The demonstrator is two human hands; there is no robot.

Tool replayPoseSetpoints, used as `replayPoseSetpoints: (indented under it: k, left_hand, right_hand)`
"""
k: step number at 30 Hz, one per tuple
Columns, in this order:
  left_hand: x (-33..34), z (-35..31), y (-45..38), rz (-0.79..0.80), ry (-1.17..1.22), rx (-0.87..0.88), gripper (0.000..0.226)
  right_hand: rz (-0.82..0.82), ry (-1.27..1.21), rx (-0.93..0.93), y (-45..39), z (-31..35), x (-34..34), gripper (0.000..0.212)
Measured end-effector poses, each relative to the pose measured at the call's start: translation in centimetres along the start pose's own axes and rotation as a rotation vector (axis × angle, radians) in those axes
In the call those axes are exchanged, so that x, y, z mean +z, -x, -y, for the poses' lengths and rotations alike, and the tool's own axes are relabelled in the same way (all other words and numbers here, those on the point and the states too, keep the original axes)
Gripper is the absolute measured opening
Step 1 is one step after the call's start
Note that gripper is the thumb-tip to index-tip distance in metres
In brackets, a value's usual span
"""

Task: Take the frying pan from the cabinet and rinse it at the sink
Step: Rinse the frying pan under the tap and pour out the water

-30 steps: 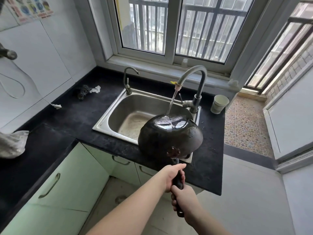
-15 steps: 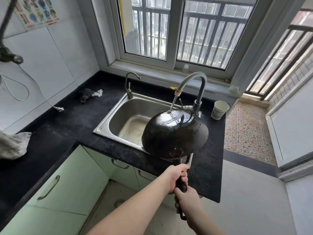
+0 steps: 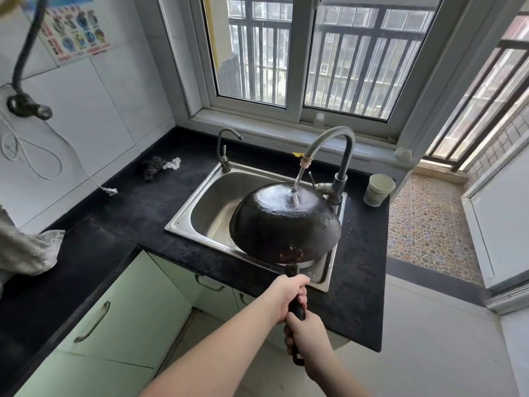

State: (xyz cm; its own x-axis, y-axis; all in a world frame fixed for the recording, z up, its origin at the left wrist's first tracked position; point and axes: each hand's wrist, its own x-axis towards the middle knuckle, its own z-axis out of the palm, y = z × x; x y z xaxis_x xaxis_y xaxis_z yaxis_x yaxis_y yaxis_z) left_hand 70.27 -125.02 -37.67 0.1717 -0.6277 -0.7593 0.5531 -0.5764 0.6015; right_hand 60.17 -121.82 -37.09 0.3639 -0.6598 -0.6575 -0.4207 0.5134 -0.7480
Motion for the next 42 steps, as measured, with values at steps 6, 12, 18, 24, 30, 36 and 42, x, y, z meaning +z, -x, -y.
replayPoseSetpoints:
  k: [6, 12, 18, 24, 30, 36, 42]
  left_hand:
    - [-0.5, -1.0, -0.9, -0.020, 0.048, -0.033, 0.039]
    - [-0.8, -2.2, -2.0, -0.017, 0.103, -0.073, 0.038]
    - [-1.4, -3.4, -3.2, -0.012, 0.081, -0.107, 0.039]
    - [-2.3, -3.8, -4.6, -0.022, 0.034, -0.119, 0.039]
    - [-3.3, -4.3, -5.8, -0.034, 0.014, -0.101, 0.038]
    - [-4.1, -4.4, -6.5, -0.005, 0.022, -0.091, 0.040]
    - [-4.5, -4.4, -6.8, 0.038, 0.019, -0.078, 0.037]
  right_hand:
    - [0.030, -0.028, 0.024, -0.9, 1.1, 0.4, 0.010]
    - [0.039, -0.094, 0.037, -2.0, 2.2, 0.8, 0.009]
    - [0.028, -0.160, 0.054, -3.7, 3.0, 1.7, 0.014]
    - [0.029, -0.183, 0.109, -5.1, 3.1, 2.8, 0.013]
    - [0.012, -0.198, 0.104, -6.1, 3.4, 4.0, 0.013]
    - [-0.001, -0.135, 0.110, -6.6, 3.2, 4.6, 0.012]
    - [-0.046, -0.099, 0.066, -6.9, 3.1, 4.9, 0.016]
